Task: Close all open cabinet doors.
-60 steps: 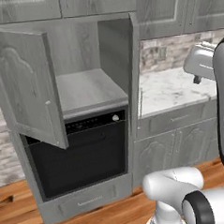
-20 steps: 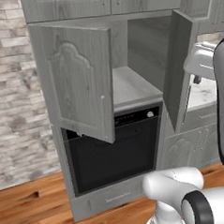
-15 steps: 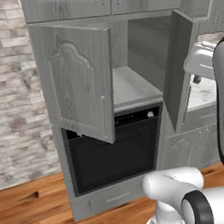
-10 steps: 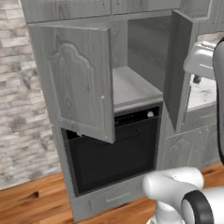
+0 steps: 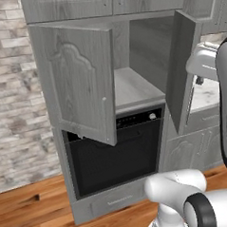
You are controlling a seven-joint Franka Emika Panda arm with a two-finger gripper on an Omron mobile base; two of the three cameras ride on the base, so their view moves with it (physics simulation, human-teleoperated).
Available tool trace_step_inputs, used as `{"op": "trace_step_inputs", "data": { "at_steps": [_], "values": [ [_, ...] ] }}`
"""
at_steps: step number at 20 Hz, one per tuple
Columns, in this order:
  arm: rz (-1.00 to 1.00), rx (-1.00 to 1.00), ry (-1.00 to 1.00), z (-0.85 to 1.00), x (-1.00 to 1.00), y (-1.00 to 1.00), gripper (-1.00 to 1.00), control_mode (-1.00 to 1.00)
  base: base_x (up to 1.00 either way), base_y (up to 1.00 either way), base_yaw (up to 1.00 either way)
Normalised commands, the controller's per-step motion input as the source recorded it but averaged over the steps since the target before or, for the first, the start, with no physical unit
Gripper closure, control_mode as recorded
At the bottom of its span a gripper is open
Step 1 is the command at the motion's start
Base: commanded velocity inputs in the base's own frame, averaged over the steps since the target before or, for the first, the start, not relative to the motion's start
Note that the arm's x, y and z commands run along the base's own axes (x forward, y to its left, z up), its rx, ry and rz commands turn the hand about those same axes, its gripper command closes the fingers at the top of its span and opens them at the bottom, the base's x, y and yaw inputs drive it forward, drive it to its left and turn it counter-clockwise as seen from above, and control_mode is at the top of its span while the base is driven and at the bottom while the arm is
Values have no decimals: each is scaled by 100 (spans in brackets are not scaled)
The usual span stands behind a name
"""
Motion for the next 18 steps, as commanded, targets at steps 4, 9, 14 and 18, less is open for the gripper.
{"op": "trace_step_inputs", "data": {
  "at_steps": [4,9,14,18],
  "values": [
    [0,0,0,0,0,0,-100,100,6,0,0],
    [0,0,0,0,0,0,-100,100,0,0,0],
    [0,0,0,0,0,0,-100,100,0,0,0],
    [0,0,0,0,0,0,-100,-100,0,0,0]
  ]
}}
